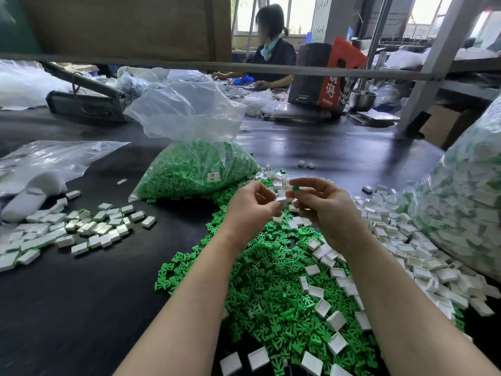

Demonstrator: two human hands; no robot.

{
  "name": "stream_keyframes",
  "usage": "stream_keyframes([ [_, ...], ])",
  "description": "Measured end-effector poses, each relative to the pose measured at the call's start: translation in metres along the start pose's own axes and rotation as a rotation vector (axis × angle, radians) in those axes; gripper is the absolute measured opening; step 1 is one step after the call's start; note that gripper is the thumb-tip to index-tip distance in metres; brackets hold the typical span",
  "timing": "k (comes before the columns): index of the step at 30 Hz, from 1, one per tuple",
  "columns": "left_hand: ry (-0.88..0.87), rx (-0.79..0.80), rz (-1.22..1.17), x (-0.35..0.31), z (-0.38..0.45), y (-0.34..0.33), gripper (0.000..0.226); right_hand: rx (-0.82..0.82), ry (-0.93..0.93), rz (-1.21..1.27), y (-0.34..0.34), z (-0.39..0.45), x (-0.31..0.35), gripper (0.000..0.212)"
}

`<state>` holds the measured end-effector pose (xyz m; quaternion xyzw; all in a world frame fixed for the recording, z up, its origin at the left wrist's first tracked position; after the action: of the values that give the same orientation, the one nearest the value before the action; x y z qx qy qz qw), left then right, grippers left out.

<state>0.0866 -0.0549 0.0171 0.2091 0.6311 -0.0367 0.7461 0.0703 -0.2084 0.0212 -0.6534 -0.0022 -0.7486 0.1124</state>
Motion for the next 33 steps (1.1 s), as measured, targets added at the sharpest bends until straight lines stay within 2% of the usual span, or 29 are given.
stream_keyframes([
  [4, -0.009, 0.004, -0.364, -0.0012, -0.0024, 0.0029, 0.018, 0.022, 0.037, 0.021, -0.0046, 0.0003, 0.0047, 0.022],
  [11, -0.005, 0.044, -0.600, -0.0022, -0.0050, -0.0003, 0.016, 0.034, 0.054, 0.017, -0.0055, -0.0019, 0.0094, 0.016],
  [23, -0.046, 0.059, -0.593, -0.0073, -0.0056, 0.0015, 0.015, 0.062, 0.036, 0.018, -0.0067, -0.0015, 0.0071, 0.011],
  [27, -0.056, 0.080, -0.641, -0.0073, -0.0055, -0.0001, 0.029, 0.072, 0.054, 0.024, -0.0078, -0.0022, 0.0086, 0.017],
  [33, -0.040, 0.105, -0.675, -0.0041, -0.0049, -0.0022, 0.028, 0.057, 0.074, 0.012, -0.0077, -0.0027, 0.0112, 0.022],
])
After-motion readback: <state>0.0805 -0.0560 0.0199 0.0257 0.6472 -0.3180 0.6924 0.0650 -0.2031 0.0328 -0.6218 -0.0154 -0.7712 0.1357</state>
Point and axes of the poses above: each hand's wrist, its own z-axis towards the middle knuckle, its own y-axis out of the back of the hand, x = y × z, the point moved 7 cm from there along z, towards the middle knuckle, and after that the axes turned 12 degrees about x, right-handed, at the moved point
